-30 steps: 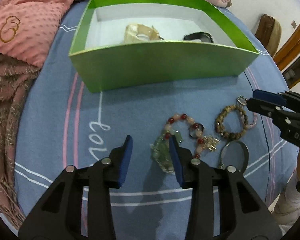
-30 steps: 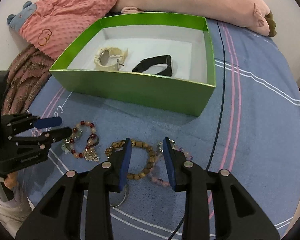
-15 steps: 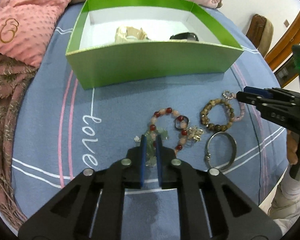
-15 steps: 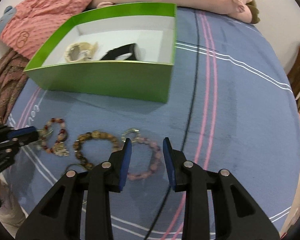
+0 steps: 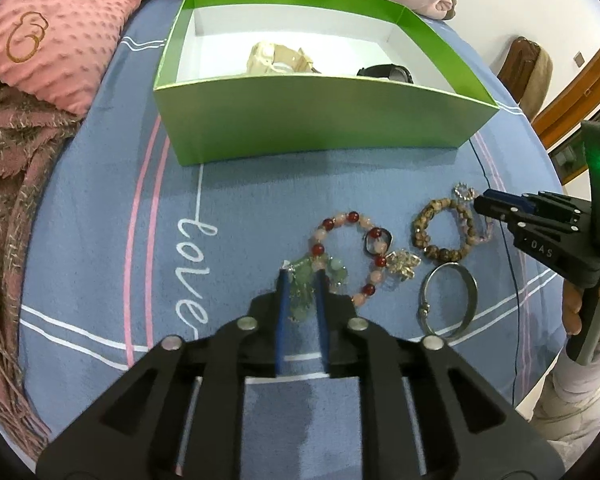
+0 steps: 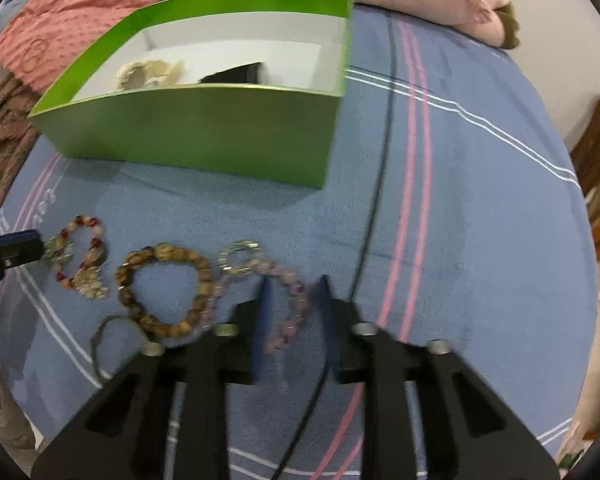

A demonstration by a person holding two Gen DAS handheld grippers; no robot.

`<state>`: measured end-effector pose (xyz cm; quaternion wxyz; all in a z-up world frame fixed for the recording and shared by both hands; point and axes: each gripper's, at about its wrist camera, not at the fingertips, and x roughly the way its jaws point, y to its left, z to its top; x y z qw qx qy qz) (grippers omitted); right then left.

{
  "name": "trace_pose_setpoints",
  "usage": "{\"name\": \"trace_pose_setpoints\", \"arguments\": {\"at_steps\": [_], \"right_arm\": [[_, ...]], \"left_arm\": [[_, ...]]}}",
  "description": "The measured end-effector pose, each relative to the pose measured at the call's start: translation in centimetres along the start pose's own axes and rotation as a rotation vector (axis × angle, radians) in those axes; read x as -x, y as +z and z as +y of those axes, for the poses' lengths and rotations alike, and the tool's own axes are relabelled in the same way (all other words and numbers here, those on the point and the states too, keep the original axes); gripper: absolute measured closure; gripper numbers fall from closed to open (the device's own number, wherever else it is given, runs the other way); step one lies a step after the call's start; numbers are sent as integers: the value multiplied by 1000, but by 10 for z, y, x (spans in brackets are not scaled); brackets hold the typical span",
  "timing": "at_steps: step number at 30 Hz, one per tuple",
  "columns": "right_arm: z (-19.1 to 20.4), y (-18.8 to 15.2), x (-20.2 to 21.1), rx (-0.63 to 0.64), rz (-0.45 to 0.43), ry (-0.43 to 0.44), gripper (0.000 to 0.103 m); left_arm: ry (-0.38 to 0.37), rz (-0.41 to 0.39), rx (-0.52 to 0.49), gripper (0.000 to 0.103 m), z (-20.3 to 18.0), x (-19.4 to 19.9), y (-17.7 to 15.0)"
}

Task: Organize jewelry
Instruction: 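Move the left gripper to the green jade bracelet while the right gripper grasps the red-bead bracelet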

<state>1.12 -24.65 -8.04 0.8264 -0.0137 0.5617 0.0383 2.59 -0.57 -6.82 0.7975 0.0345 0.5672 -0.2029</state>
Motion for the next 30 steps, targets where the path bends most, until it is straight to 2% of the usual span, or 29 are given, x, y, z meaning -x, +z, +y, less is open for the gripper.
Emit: {"name": "trace_pose_setpoints", "arguments": {"at_steps": [3,5,7,8,14,18,30], "right_arm": [[6,0,1,22,-11,-23,95],[7,-1,1,16,-10,-19,95],[5,0,1,12,-10,-12,95],[5,0,1,11,-10,-11,95],[-3,4,0,-8,-13,9,96],[-5,7,9,-17,-36,16,96],[2,11,63,-15,-156,25,96]], "left_arm": [[10,14,-3,74,0,-5,-1],[15,23,-5,74,0,-9,-1],[23,32,-11,77,1,-12,-3],[30,27,-18,86,0,-12,-3],[17,-10,-20,95,-1,-1,-5],[7,-58,-12,96,-1,18,-2],[-16,-139,-13,96,-9,52,4]]}}
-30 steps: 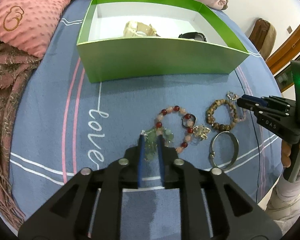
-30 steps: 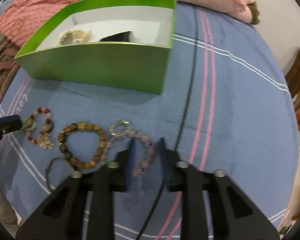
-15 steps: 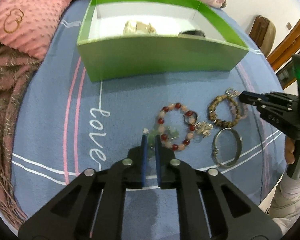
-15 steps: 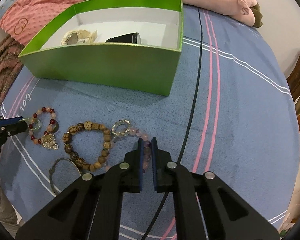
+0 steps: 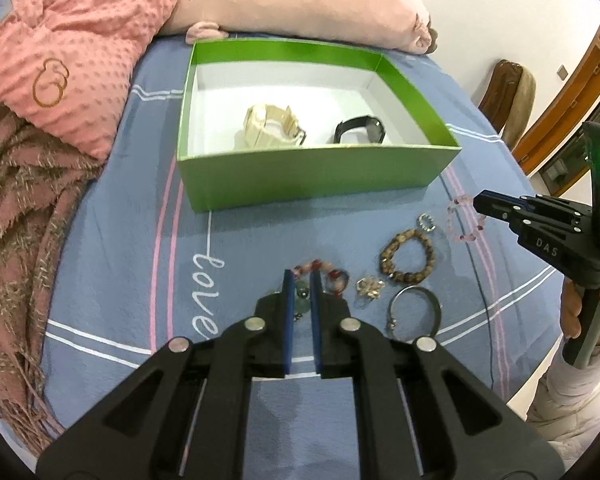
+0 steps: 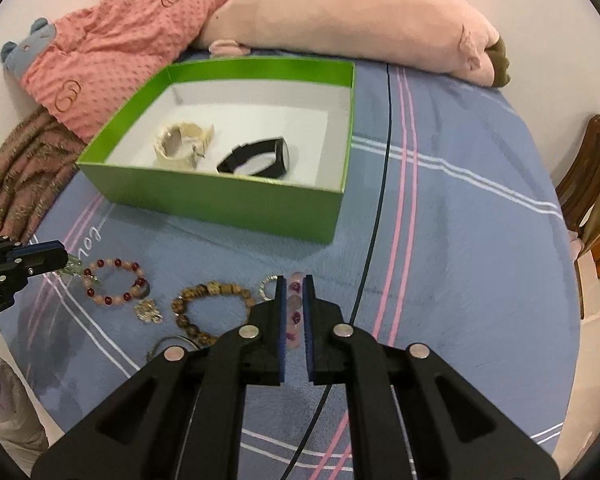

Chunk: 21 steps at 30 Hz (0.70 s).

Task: Organize jewelry
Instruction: 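Move the left gripper to the green jade bracelet while the right gripper grasps the red-bead bracelet, then grasp the green jade bracelet with the left gripper while the right gripper holds the red-bead bracelet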

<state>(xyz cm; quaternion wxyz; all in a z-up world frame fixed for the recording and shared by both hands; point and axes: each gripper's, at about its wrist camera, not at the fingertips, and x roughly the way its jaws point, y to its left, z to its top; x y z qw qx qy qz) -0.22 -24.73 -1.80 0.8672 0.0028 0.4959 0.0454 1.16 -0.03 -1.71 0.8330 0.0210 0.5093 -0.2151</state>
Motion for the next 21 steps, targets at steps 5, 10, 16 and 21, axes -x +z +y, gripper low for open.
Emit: {"name": "trace_pose_setpoints", "arguments": {"at_steps": [5,10,16,21], "right_arm": [[7,6,12,11,-25,16,96],[13,8,17,24,-36,23,96],[22,6,1,42,8,39,96],[30,3,-17,55,55,38,96]], "left_arm": [[-8,-24,-5,96,-1,9,2],[-15,-51,-1,96,-2,22,7],[3,-85,-14,96,-7,31,10],[-24,-36,-1,95,-4,12,9]]}}
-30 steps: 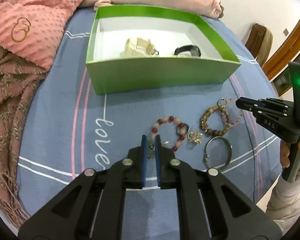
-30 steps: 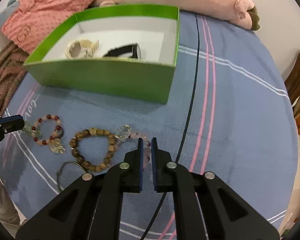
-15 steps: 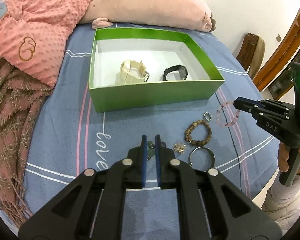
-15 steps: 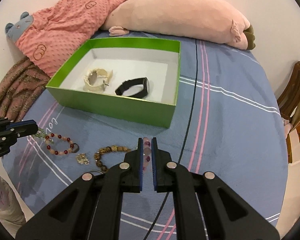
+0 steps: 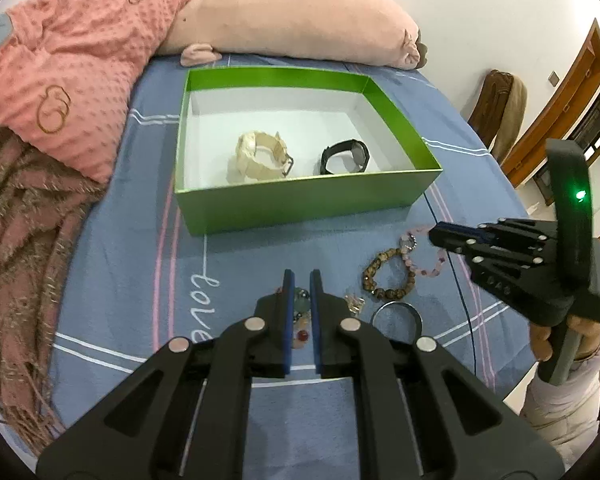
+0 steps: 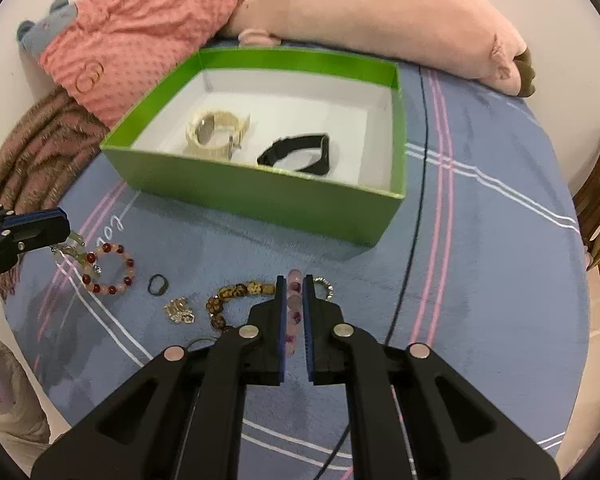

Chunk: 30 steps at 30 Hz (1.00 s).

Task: Organize jewelry
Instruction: 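Grasp the green jade bracelet with the left gripper while the right gripper holds the red-bead bracelet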

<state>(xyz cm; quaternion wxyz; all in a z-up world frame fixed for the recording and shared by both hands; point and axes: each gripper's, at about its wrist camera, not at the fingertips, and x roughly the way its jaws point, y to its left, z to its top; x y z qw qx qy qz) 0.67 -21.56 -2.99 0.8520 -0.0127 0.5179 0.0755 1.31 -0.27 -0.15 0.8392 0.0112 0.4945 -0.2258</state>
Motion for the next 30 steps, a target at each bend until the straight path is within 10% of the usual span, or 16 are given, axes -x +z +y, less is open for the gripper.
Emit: {"name": "trace_pose_setpoints", "arguments": {"at_steps": [9,16,21,30], "right_arm": [[27,-2,0,44,-13,96,72],[106,-19,-12,224,36,236,69],[108,-7,-20,126,-1,287,66],[105,-10,-48,49,94,380,95]], "left_arm": [[-26,28,40,95,10,-15,4],[-42,38,50,95,9,-19,5],[-64,38,65,95,15,-18,4],[-62,41,68,95,19,-19,0]]}}
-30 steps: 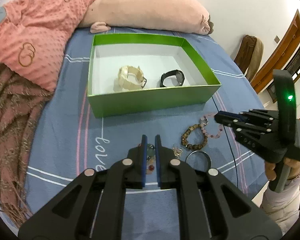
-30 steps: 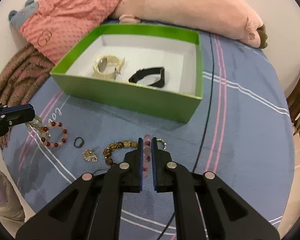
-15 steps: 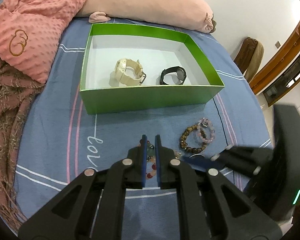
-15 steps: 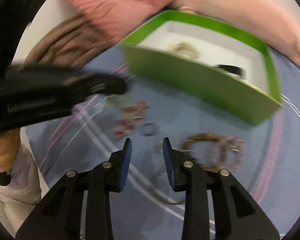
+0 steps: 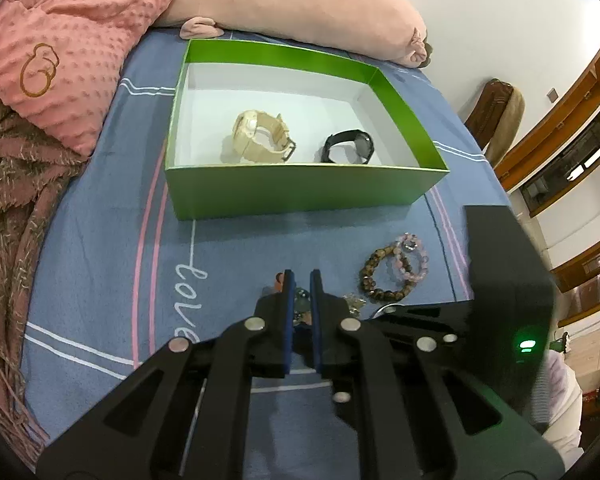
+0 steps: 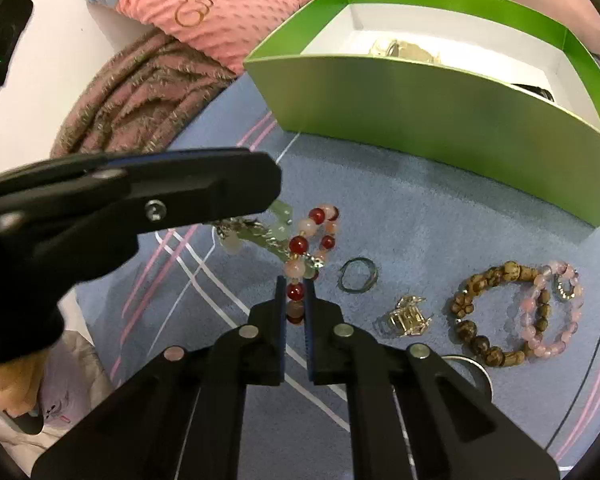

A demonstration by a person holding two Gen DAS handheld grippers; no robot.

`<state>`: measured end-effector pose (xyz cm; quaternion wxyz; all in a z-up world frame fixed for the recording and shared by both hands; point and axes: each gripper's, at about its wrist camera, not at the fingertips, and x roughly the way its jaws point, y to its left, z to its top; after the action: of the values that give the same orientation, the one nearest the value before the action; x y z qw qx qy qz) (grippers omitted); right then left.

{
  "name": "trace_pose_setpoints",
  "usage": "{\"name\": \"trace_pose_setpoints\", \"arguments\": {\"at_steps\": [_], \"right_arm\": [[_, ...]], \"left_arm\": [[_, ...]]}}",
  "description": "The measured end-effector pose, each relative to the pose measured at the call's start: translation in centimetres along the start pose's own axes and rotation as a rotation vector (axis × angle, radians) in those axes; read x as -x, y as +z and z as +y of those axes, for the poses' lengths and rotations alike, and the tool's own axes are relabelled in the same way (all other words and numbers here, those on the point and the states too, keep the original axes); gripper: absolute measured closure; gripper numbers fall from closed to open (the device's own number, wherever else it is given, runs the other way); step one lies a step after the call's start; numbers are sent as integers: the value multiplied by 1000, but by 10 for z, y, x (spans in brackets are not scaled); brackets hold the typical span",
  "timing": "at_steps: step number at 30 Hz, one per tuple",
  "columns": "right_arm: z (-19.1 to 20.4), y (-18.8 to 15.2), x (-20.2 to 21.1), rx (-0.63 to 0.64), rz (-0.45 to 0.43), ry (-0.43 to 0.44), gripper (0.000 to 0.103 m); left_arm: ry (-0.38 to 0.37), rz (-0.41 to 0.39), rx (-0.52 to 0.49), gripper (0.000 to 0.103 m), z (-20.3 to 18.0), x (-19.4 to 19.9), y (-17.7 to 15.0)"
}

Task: Organize jewelry
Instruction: 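Grasp the green jade bracelet with the left gripper while the right gripper holds the red-bead bracelet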

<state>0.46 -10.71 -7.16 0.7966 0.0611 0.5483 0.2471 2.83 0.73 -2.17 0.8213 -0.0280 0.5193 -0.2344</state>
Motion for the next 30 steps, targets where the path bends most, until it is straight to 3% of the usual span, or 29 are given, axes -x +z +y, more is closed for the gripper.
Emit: {"name": "trace_pose_setpoints", "arguments": {"at_steps": [15,25,30], "right_arm": [[-7,9,81,22,-207,-103,96],[-36,8,94,-34,-235,-170,96],[-51,5,92,-64,-221,-167,96]], "left_arm": [[41,2,13,95,7,-6,-1],[13,62,-43,95,-12,-22,-8],[2,119,-72,81,-24,-40,-16]]}}
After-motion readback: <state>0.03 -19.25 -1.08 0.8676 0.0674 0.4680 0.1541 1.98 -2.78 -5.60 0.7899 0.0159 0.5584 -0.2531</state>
